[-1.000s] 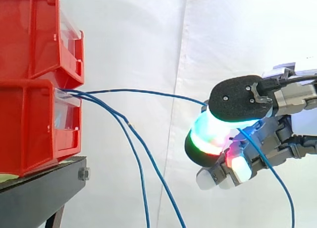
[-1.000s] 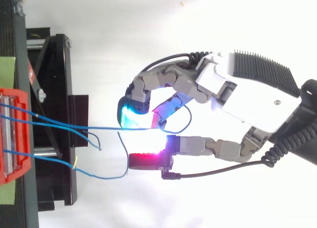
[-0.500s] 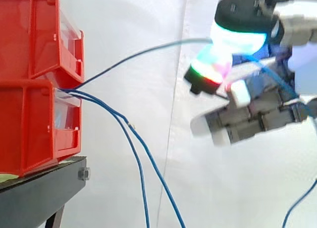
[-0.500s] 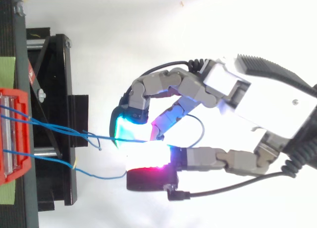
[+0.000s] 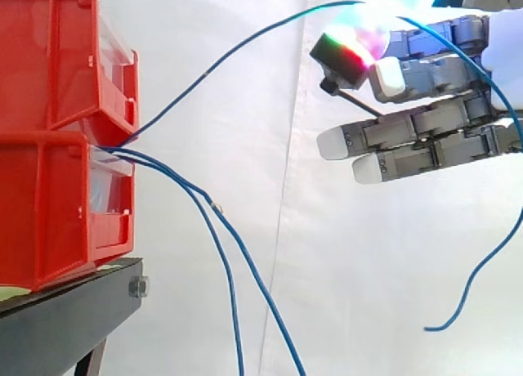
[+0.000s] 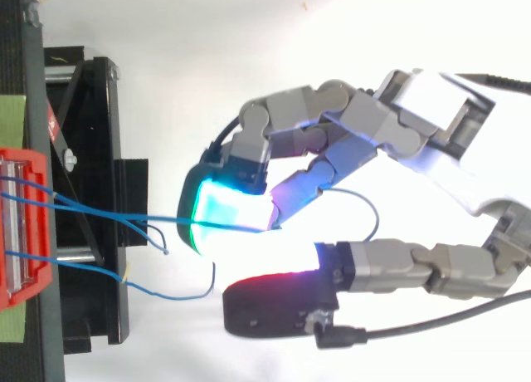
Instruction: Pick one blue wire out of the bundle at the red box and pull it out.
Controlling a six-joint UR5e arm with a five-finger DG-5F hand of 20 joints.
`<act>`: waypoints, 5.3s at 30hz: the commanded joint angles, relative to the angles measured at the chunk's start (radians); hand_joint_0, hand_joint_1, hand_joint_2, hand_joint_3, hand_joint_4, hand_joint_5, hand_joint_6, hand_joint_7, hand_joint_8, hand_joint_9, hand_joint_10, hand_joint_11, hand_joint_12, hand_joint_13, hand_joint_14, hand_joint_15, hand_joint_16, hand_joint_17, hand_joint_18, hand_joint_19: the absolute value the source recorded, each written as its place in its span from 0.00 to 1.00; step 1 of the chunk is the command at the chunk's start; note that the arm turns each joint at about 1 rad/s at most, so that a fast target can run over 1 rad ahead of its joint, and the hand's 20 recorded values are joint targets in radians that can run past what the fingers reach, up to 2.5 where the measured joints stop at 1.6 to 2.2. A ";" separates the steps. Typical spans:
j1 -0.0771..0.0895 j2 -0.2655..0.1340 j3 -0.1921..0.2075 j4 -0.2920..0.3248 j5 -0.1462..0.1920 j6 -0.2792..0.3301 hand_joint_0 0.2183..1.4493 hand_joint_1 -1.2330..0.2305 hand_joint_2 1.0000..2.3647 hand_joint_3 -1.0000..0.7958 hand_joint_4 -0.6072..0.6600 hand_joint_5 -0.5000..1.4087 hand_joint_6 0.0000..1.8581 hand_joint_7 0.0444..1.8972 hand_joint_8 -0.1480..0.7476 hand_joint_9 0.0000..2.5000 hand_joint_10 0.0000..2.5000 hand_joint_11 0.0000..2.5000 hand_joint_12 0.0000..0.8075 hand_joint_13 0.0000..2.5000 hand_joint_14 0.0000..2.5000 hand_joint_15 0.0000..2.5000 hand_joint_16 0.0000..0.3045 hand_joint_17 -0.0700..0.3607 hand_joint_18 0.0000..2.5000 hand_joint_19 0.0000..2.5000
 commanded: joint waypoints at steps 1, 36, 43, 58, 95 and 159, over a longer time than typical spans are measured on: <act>0.000 -0.001 -0.001 0.000 0.032 0.020 0.29 0.36 0.01 0.39 0.55 0.21 0.43 0.54 0.44 0.43 0.01 0.25 0.46 0.21 0.01 0.15 0.17 0.43 0.15 0.17; 0.000 -0.021 -0.001 -0.049 0.060 0.011 0.31 0.51 0.01 0.38 0.59 0.23 0.36 0.61 0.44 0.43 0.01 0.25 0.45 0.21 0.01 0.15 0.17 0.43 0.14 0.19; 0.000 -0.021 -0.001 -0.051 0.065 0.010 0.32 0.45 0.01 0.41 0.61 0.24 0.36 0.63 0.45 0.46 0.01 0.26 0.47 0.22 0.01 0.15 0.17 0.44 0.16 0.18; 0.000 -0.021 -0.001 -0.051 0.065 0.008 0.30 0.33 0.01 0.42 0.58 0.23 0.38 0.63 0.44 0.46 0.01 0.27 0.47 0.21 0.01 0.15 0.17 0.43 0.16 0.18; 0.006 -0.021 -0.001 -0.051 0.065 0.011 0.30 0.30 0.01 0.36 0.55 0.23 0.44 0.62 0.43 0.54 0.01 0.33 0.43 0.28 0.01 0.19 0.14 0.38 0.24 0.22; 0.019 -0.021 -0.001 -0.069 0.065 0.011 0.31 0.26 0.01 0.35 0.55 0.26 0.38 0.67 0.41 0.53 0.01 0.26 0.41 0.29 0.01 0.18 0.13 0.37 0.25 0.22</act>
